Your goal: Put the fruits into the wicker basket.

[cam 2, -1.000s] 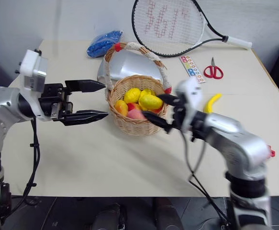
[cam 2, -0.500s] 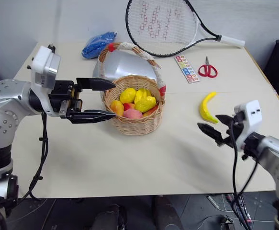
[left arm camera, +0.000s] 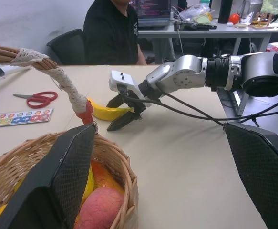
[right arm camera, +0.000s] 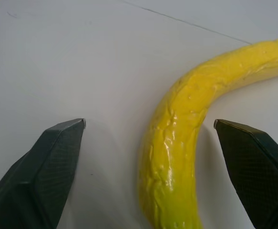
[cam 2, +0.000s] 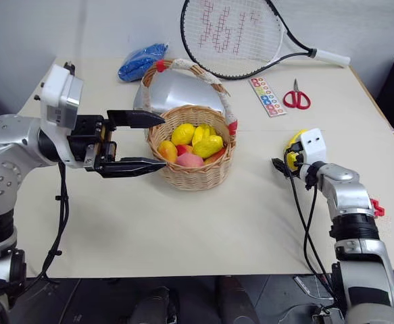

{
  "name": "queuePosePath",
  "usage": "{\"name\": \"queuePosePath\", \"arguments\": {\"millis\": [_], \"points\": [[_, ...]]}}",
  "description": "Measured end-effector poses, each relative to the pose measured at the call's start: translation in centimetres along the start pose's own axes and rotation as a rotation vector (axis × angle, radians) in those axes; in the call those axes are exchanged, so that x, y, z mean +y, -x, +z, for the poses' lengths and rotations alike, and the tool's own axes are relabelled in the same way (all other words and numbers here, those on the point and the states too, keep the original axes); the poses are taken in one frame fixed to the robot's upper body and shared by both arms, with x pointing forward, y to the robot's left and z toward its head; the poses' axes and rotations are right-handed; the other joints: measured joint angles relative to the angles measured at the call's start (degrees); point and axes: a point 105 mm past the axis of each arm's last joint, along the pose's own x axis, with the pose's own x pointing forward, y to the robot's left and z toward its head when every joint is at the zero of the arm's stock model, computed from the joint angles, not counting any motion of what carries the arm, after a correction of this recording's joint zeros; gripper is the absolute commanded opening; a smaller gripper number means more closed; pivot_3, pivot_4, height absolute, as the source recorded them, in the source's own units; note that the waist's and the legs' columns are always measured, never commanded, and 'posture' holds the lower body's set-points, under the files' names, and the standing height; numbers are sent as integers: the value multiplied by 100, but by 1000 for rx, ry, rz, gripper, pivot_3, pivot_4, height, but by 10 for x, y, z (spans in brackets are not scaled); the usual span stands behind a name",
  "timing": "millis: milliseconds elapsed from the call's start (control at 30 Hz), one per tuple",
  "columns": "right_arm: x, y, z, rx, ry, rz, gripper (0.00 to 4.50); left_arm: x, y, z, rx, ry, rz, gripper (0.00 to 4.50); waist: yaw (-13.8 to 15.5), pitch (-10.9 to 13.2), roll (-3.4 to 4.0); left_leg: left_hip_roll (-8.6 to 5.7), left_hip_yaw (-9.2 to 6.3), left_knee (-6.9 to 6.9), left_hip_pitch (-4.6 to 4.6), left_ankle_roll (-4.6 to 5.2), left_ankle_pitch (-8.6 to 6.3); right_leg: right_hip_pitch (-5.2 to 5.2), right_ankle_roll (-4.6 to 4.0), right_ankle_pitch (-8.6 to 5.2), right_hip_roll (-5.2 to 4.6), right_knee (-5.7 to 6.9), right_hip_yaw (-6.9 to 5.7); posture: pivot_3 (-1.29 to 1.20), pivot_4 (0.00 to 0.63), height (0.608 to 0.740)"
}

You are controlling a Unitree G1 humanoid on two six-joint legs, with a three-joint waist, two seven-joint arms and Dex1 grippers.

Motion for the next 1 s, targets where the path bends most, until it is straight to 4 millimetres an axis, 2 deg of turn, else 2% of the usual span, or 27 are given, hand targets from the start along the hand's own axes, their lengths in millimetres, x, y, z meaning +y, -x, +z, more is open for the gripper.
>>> {"name": "queuePosePath", "arguments": {"millis": [167, 267, 300, 433, 500, 567, 633, 733, 800, 933, 1000], "points": [[5, -1, -2, -13, -8, 34, 1922, -3, 0, 0, -3, -5, 5, 4500, -1, 0, 1, 0, 0, 3, 2, -1, 0, 0, 0, 0, 0, 7, 0, 0, 150, 740], [5, 5, -5, -25, -36, 51, 937, -1, 2, 1, -7, -6, 20, 4500, 21, 0, 0, -2, -2, 4, 0, -1, 0, 0, 0, 0, -4, 7, -2, 0, 150, 740], [6, 8, -6, -26, -41, 64, 828, -1, 2, 1, -7, -4, 22, 4500, 24, 0, 0, -2, -1, 4, 0, -1, 0, 0, 0, 0, -5, 7, -2, 0, 150, 740], [10, 31, -9, -31, -47, 144, 828, 1, 4, 0, -2, 0, 31, 4500, 32, 0, 1, -1, -2, 4, -1, -1, 0, 0, 0, 0, -3, 8, -3, 0, 150, 740], [19, 55, -4, -39, -11, 245, 828, 3, 7, -1, 5, 6, 42, 4500, 42, 2, 9, -1, -4, 0, -1, -1, 0, 0, 1, -1, -2, 7, -3, 0, 150, 740], [42, 86, -2, -7, 49, 416, 828, 6, 15, -4, 27, 24, 76, 4500, 65, 2, 16, 1, -8, -2, 0, -4, -2, 2, 2, -2, 4, 5, -7, 0, 150, 740], [76, 118, 2, 34, 91, 632, 828, 8, 21, -6, 39, 32, 97, 4500, 39, 2, 15, 3, -7, 0, 4, -5, -2, 3, 2, -2, 6, 9, -6, 0, 150, 740], [118, 142, 20, 5, 141, 854, 828, 7, 24, -8, 51, 42, 99, 4500, 2, 2, 11, 0, 1, 3, 25, -5, -1, 15, 2, -1, 4, 22, 0, 0, 150, 740], [139, 143, 38, -54, 176, 930, 828, 8, 25, -8, 54, 42, 102, 4500, -1, 5, 5, -3, 2, 2, 50, -4, -1, 38, 1, -1, 6, 21, 0, 0, 150, 740], [180, 121, 92, -261, 188, 974, 828, 7, 24, -6, 53, 36, 102, 4500, -12, 6, 3, -2, 0, -7, 78, -7, -3, 63, -10, -7, 7, 17, -1, 0, 150, 740], [199, 114, 106, -300, 191, 1001, 828, 7, 24, -6, 53, 35, 101, 4500, 9, 6, 3, 3, -3, -12, 69, -10, -4, 52, -17, -12, 6, 18, -7, 0, 150, 740]]}}
